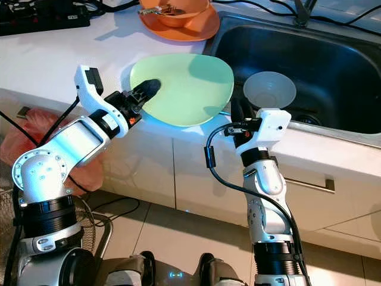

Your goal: Kitchen organization

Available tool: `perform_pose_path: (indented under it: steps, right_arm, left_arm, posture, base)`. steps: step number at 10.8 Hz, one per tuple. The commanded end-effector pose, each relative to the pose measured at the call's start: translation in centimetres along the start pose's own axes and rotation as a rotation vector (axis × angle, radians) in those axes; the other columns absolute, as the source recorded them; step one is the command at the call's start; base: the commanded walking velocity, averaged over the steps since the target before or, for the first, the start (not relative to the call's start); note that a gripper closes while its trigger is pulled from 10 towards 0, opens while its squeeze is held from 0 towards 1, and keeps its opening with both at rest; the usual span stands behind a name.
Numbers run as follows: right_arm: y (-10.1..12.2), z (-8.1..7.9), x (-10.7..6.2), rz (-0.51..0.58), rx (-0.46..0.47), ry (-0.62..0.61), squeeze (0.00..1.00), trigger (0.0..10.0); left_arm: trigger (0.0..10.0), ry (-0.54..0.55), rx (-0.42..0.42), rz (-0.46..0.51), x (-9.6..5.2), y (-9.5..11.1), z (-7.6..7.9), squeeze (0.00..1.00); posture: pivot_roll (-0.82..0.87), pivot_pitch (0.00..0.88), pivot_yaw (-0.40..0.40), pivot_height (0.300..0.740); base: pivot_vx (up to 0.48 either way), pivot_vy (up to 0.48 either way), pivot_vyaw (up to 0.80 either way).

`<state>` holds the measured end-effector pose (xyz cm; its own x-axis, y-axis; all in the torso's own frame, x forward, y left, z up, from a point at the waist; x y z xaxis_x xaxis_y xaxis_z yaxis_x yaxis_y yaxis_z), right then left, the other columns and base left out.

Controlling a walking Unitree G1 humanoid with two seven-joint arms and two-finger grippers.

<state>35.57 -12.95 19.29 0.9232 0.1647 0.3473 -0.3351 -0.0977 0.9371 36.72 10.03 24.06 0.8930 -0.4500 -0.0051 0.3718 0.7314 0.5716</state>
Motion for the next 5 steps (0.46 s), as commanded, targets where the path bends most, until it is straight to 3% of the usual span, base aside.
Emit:
perform_pose_path:
  steps: [1,5]
  right_arm:
    - [-0.73,0.28,-0.35,-0.035,0.013,-0.005,0.0,10.0]
    - [-0.8,0.21,-0.34,-0.04,0.013,-0.002,0.0,10.0]
  left_arm:
    - [0.0,0.045,-0.003,-0.018,0.09,-0.62,-0.88,0.0]
    - [0.0,0.037,-0.008,-0.033,0.09,-0.94,-0.86,0.0]
  posture:
    - [0.1,0.217,-0.039,0.74]
    - [0.1,0.222,-0.038,0.74]
  base:
    - [0.0,0.0,0.0]
    - [0.0,0.0,0.0]
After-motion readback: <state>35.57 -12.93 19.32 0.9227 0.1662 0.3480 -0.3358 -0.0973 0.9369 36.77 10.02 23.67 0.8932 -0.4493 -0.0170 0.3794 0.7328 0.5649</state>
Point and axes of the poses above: a point about 5 cm out from each wrist's last joint towards the gripper, its own x axis pointing out of the wrist towards the gripper, its own y axis along the axis of the wrist's last joint, z = x × y, the point moved 5 cm from there along x, pointing out of the wrist towards the gripper, and after that the axes turned 9 degrees about -x, right-handed, at the moved point
